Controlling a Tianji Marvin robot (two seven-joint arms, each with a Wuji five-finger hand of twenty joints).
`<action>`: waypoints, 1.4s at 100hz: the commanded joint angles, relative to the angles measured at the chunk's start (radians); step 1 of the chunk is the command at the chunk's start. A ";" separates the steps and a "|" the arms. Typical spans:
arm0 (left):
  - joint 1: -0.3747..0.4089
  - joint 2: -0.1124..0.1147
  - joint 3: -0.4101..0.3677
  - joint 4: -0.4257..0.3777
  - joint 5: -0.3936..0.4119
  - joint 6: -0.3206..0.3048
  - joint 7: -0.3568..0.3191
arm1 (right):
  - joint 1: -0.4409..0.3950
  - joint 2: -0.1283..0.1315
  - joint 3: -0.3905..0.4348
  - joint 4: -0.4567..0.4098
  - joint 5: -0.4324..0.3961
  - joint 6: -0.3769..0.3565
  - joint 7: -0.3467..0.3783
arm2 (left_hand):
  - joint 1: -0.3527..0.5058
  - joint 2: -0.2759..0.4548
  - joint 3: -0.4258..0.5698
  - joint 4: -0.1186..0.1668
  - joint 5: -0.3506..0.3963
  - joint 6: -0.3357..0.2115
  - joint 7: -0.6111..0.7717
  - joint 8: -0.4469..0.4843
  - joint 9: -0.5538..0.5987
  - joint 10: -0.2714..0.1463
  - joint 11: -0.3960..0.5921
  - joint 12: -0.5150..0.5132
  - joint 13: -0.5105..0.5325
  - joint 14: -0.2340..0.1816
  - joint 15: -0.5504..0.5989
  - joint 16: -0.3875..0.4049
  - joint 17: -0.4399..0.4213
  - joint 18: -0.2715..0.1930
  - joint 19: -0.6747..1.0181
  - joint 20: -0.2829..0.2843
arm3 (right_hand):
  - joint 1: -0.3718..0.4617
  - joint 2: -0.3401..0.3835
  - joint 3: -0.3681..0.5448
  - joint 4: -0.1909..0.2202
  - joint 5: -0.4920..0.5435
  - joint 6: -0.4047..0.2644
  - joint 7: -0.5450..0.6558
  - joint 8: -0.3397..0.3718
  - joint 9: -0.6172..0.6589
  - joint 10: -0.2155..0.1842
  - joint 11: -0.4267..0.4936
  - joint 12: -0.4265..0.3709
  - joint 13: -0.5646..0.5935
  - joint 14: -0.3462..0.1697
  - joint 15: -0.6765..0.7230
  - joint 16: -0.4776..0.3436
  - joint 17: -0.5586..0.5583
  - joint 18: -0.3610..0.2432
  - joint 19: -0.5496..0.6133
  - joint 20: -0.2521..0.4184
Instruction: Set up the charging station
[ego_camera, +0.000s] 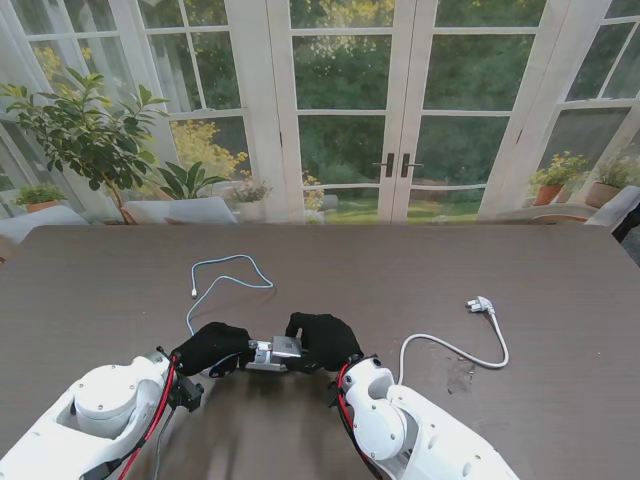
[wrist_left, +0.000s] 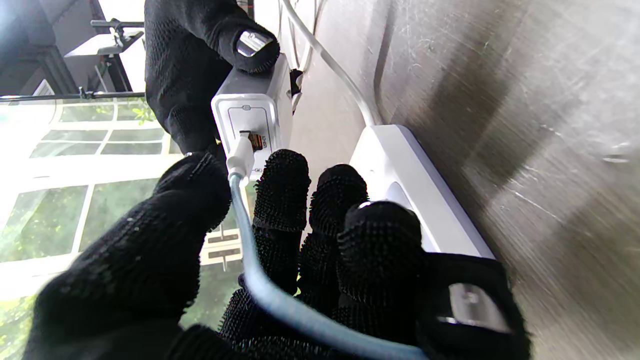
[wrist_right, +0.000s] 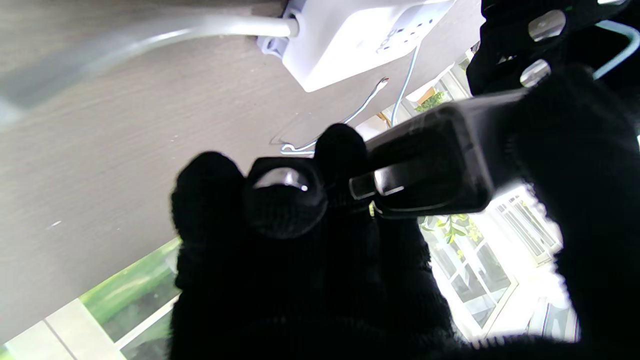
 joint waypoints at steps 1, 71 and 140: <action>-0.001 -0.010 0.002 0.000 -0.010 0.000 -0.009 | -0.005 -0.003 0.000 -0.010 0.001 0.000 0.013 | 0.039 -0.036 0.025 -0.046 0.027 -0.041 0.031 -0.017 0.032 0.004 0.018 0.011 0.025 0.009 0.004 0.019 0.016 -0.008 0.203 -0.001 | 0.148 0.121 0.191 0.083 0.170 -0.248 0.170 0.096 0.038 -0.047 0.017 0.012 0.033 -0.026 0.027 -0.620 0.021 -0.052 0.021 0.014; -0.002 -0.026 0.006 0.006 -0.094 0.009 -0.004 | -0.003 -0.003 -0.002 -0.010 -0.002 0.014 0.012 | 0.085 -0.124 0.189 -0.097 0.118 0.069 0.051 -0.103 0.150 0.035 -0.044 -0.125 0.024 0.037 0.077 0.006 0.016 0.009 0.230 0.042 | 0.149 0.122 0.191 0.083 0.171 -0.246 0.170 0.096 0.038 -0.046 0.018 0.012 0.033 -0.025 0.028 -0.620 0.022 -0.053 0.021 0.014; 0.000 -0.031 0.037 -0.018 -0.018 -0.036 0.085 | 0.000 -0.005 -0.006 -0.007 -0.003 0.015 0.009 | 0.065 -0.140 0.397 -0.117 0.077 0.129 0.150 0.037 0.138 0.098 0.003 -0.056 0.025 -0.023 0.129 0.055 0.018 0.004 0.207 0.130 | 0.150 0.121 0.191 0.083 0.171 -0.246 0.169 0.097 0.038 -0.045 0.017 0.012 0.032 -0.025 0.028 -0.620 0.022 -0.053 0.021 0.014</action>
